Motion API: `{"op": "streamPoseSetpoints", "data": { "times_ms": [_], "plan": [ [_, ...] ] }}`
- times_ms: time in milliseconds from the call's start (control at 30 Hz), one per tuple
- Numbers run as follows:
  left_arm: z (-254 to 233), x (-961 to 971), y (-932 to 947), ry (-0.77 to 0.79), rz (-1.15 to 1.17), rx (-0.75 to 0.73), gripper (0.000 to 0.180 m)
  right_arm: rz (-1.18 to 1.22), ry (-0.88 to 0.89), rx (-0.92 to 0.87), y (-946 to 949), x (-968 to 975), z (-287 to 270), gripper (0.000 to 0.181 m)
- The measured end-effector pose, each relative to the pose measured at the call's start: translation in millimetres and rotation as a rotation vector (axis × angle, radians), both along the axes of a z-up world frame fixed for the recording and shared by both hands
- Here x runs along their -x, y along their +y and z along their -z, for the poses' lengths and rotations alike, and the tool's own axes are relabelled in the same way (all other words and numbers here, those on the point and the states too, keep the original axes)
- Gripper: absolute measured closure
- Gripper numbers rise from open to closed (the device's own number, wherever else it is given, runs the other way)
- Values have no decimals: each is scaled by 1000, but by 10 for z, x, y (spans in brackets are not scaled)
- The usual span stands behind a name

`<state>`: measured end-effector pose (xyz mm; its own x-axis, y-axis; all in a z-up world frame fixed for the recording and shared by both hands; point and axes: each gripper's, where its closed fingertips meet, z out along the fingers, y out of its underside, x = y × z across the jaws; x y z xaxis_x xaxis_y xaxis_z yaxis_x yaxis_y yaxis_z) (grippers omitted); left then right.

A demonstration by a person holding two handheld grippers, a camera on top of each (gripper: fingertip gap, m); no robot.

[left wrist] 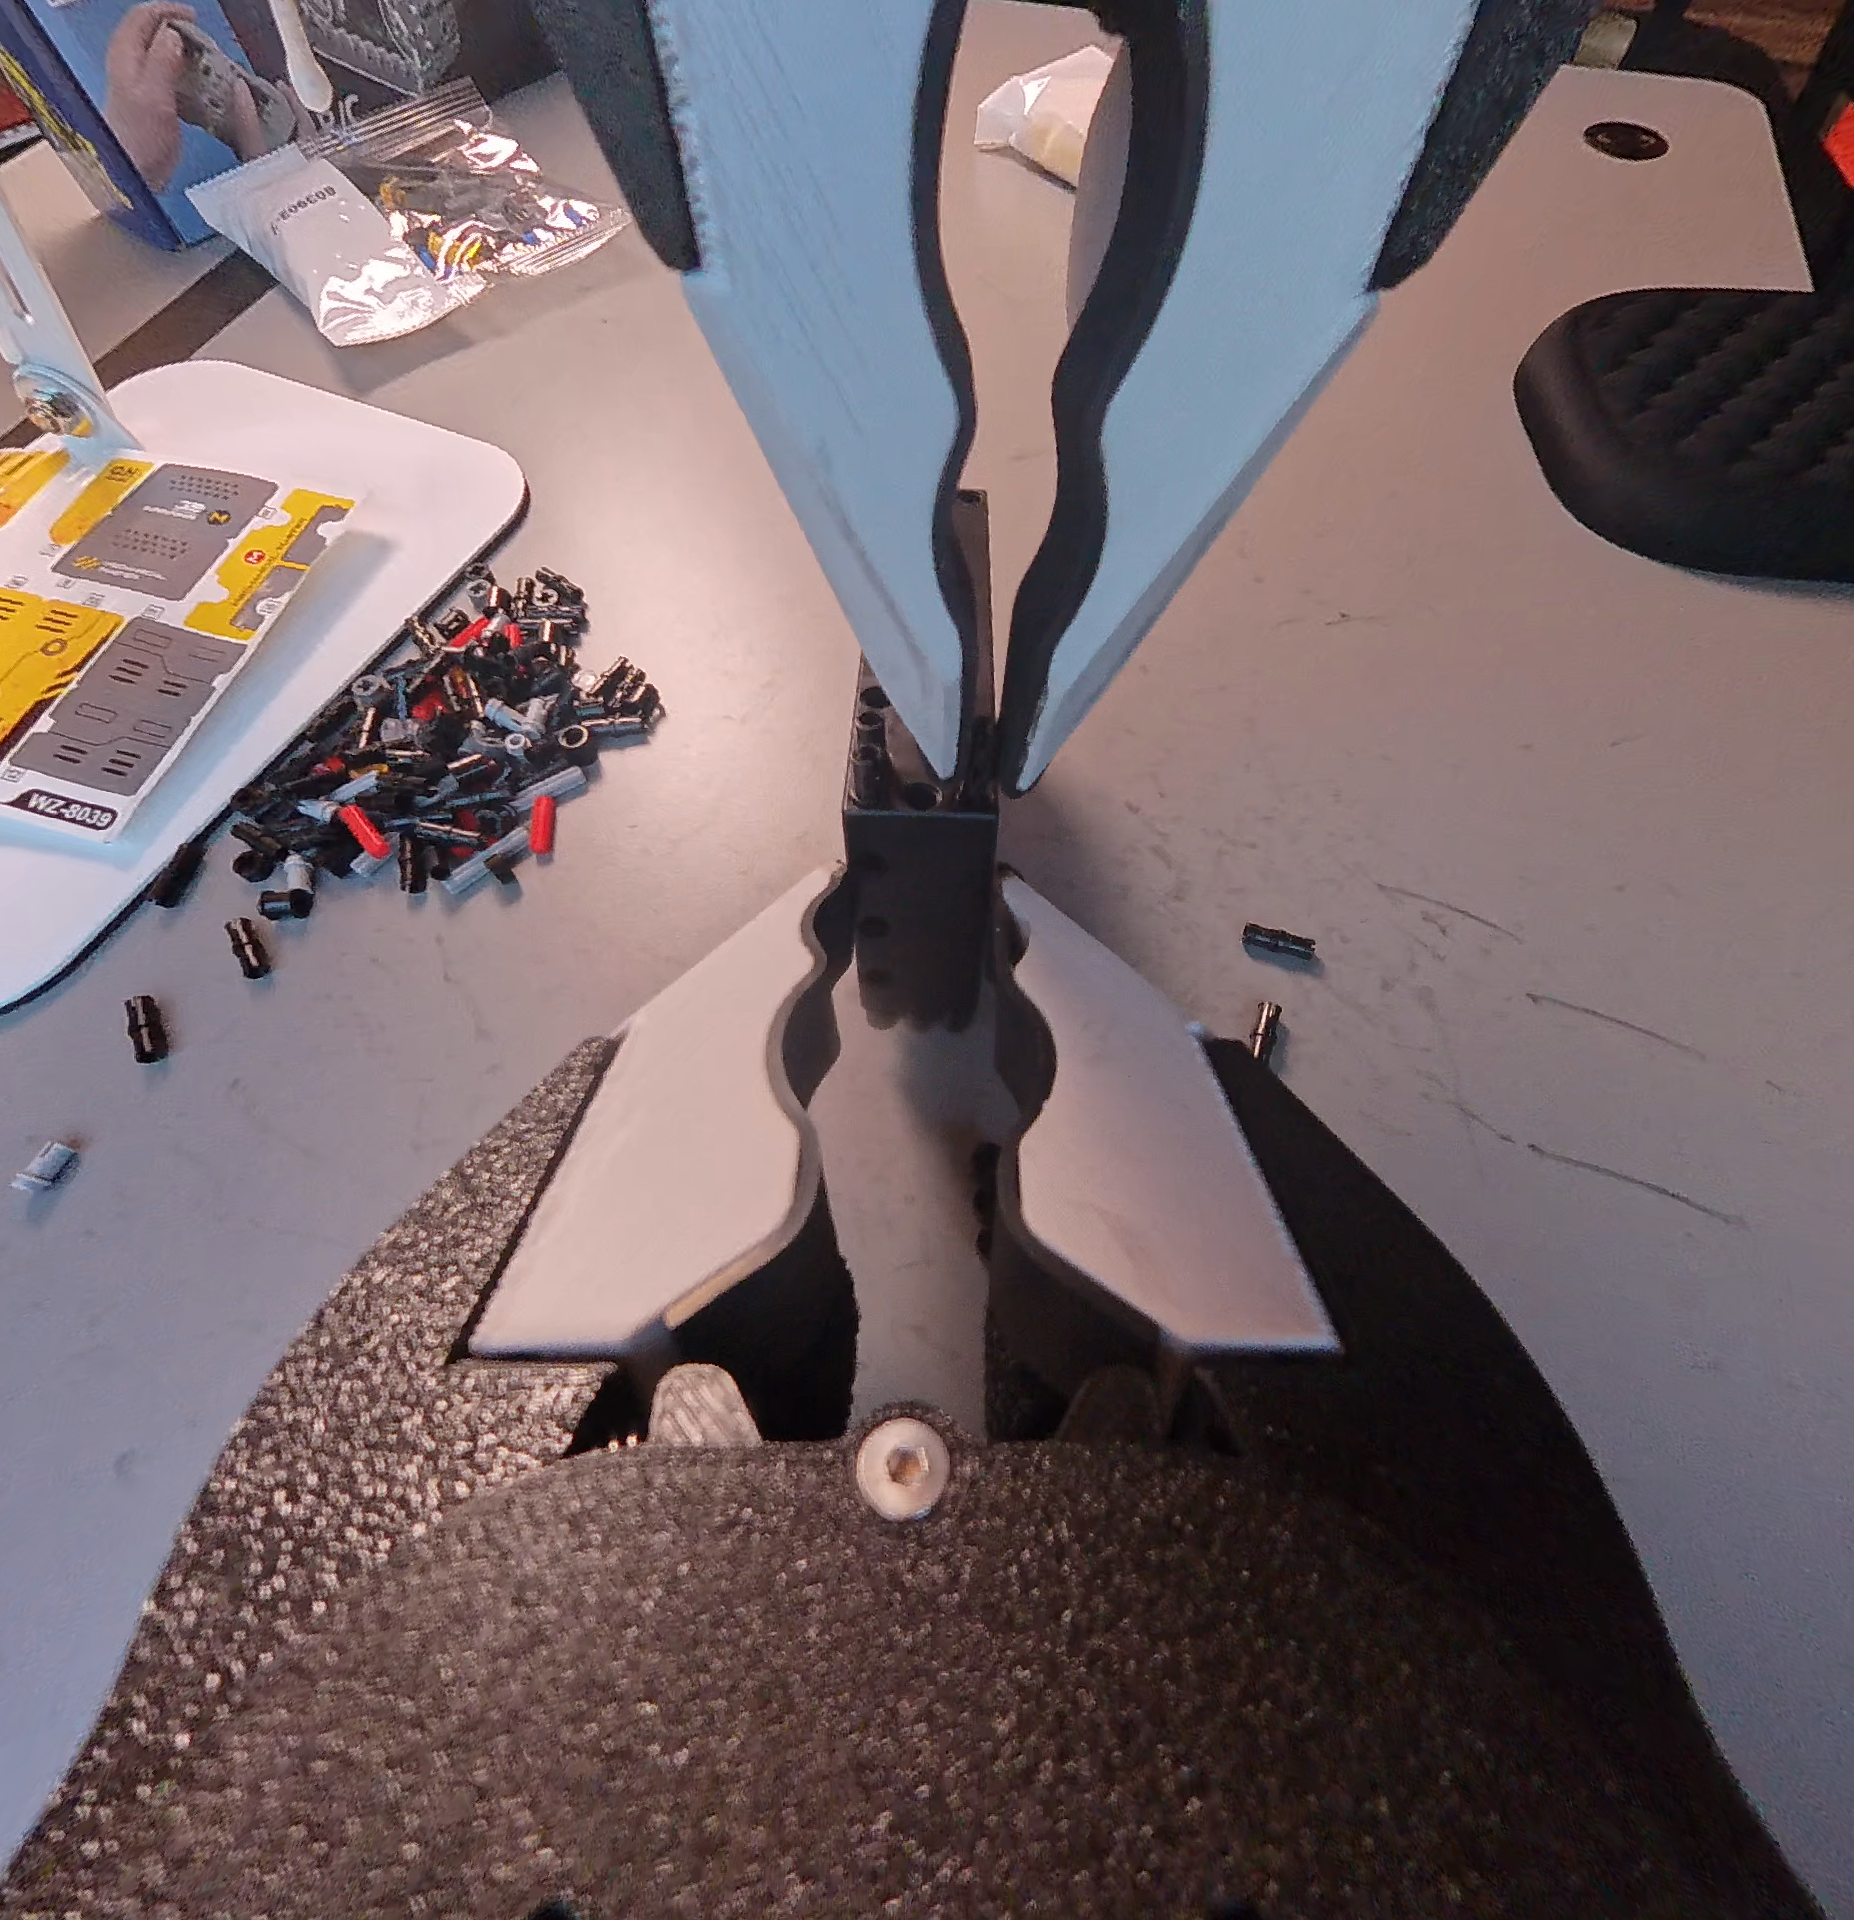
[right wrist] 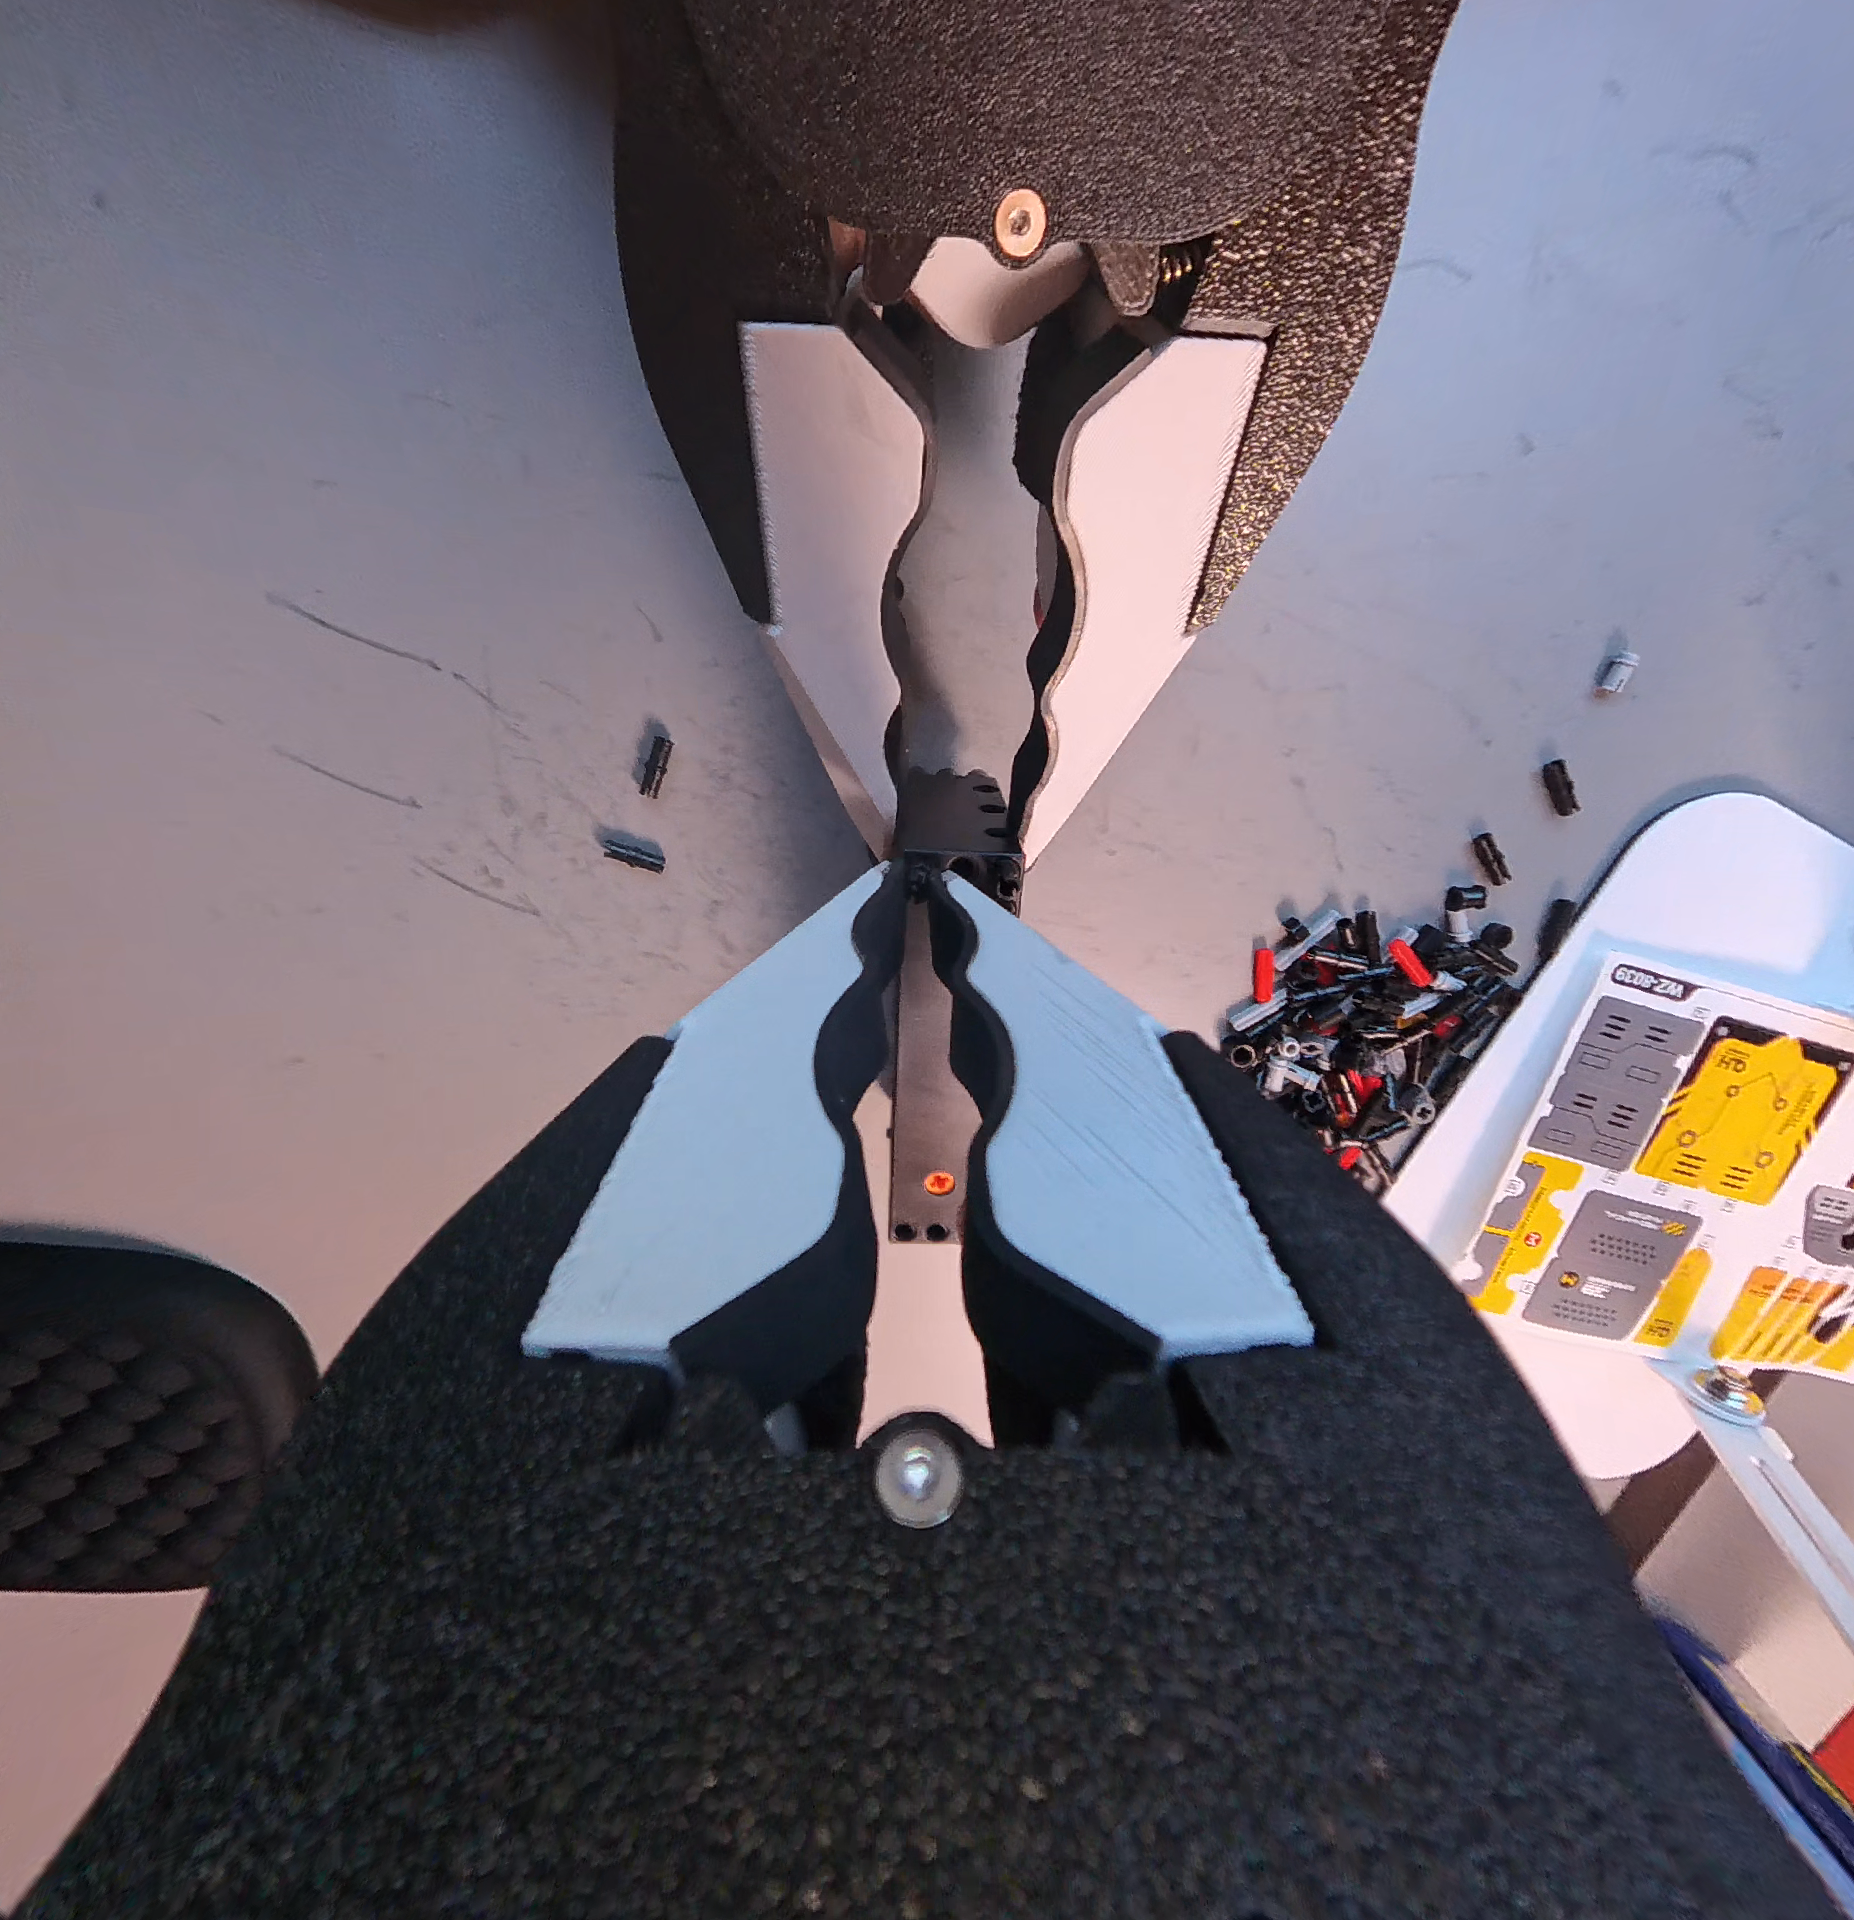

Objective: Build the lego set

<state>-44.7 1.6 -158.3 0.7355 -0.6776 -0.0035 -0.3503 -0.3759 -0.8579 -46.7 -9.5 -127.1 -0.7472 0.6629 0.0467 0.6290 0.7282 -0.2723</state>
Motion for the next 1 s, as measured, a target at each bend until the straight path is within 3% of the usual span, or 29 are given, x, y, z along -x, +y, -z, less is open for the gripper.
{"op": "streamPoseSetpoints", "data": {
  "times_ms": [433,533,700,1000],
  "plan": [
    [-2,-19,-20,22,5,-8,156,37,27,-9,-7,-15,26,178],
    [-3,-29,-36,11,13,-5,156,61,73,29,-9,-14,-15,170],
    [-2,-29,-38,10,17,-6,156,62,98,43,-15,-16,-29,178],
    [-5,-48,-42,41,7,-24,157,25,-9,-16,-47,-59,22,179]
  ]
}}
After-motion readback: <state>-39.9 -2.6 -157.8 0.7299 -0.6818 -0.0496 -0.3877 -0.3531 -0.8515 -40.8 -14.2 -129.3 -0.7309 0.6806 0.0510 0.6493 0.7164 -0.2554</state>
